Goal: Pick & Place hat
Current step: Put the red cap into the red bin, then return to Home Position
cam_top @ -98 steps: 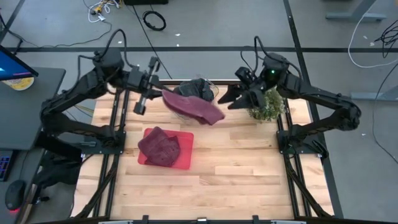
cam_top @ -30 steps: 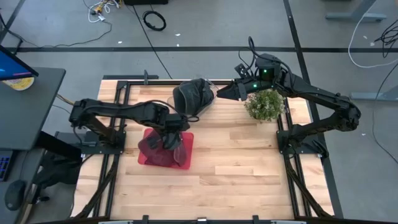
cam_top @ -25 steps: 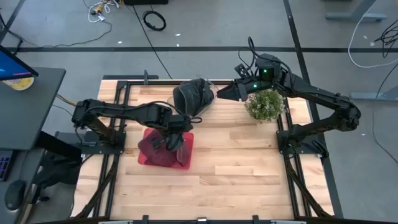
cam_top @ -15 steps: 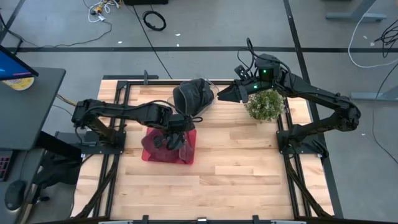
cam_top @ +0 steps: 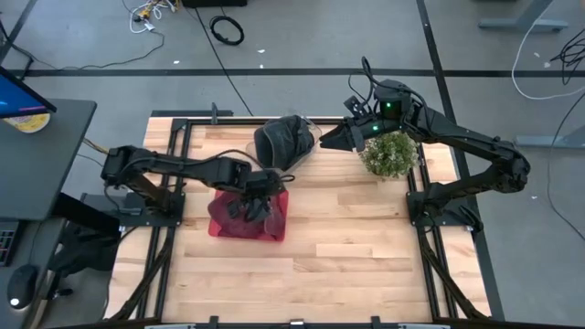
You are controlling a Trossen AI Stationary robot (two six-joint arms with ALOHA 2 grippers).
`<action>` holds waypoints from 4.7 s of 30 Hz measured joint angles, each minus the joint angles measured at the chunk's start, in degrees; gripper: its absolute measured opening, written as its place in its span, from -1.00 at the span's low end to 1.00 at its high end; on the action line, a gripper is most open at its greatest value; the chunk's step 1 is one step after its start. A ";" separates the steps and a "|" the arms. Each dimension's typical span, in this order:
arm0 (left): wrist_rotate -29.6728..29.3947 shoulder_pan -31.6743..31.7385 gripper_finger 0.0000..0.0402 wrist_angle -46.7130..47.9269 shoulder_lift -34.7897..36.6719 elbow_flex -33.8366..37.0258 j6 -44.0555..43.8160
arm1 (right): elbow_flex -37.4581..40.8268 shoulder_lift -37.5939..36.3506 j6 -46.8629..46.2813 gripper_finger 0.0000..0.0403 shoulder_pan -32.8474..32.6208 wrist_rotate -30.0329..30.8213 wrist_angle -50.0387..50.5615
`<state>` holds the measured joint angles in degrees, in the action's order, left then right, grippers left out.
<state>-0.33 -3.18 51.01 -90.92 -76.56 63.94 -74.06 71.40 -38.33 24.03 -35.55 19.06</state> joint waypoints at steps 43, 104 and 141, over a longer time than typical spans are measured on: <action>-30.96 -4.42 -0.07 -34.61 19.30 35.55 -9.58 | 0.00 0.15 -1.64 0.61 -0.02 2.72 0.33; -19.58 -2.67 -0.99 -46.98 27.90 21.89 -71.34 | 0.00 0.13 19.34 -0.95 -5.77 9.92 38.47; -29.45 -2.67 -0.99 -71.36 84.87 64.95 -67.95 | -0.02 0.13 17.61 -0.90 -5.77 15.63 40.09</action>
<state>-29.78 -5.85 -20.35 -6.05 -11.61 -4.02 -74.08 71.53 -20.72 18.26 -19.92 59.16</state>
